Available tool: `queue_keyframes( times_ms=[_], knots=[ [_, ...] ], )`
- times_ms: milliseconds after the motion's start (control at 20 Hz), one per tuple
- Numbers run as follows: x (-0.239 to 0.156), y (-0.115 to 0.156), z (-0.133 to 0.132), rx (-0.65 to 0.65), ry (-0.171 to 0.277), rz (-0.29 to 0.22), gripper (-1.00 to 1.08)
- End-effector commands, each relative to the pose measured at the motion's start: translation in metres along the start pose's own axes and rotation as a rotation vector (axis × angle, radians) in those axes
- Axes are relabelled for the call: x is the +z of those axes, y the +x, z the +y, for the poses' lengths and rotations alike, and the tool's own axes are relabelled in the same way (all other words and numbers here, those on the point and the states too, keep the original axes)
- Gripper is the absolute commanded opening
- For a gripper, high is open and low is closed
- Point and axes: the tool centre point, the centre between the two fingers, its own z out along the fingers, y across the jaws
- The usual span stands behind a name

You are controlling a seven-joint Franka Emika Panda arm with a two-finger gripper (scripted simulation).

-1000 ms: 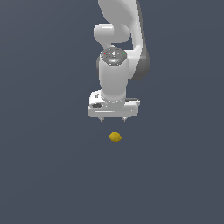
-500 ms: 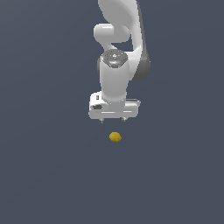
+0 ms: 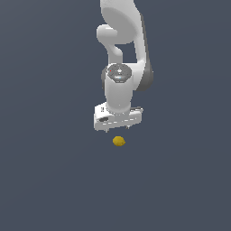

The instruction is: Pick up the object and move it to a goal position.

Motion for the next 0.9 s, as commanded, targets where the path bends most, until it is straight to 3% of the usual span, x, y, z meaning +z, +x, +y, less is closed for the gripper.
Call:
queue_keyframes(
  times_ms=[0,400,850],
  knots=[
    [0.013,0.001,-0.001,-0.059,0.001,-0.003,1.00],
    [0.050,0.005,-0.006,-0.230,0.006,-0.007,1.00],
    [0.066,0.005,-0.008,-0.305,0.011,-0.008,1.00]
  ],
)
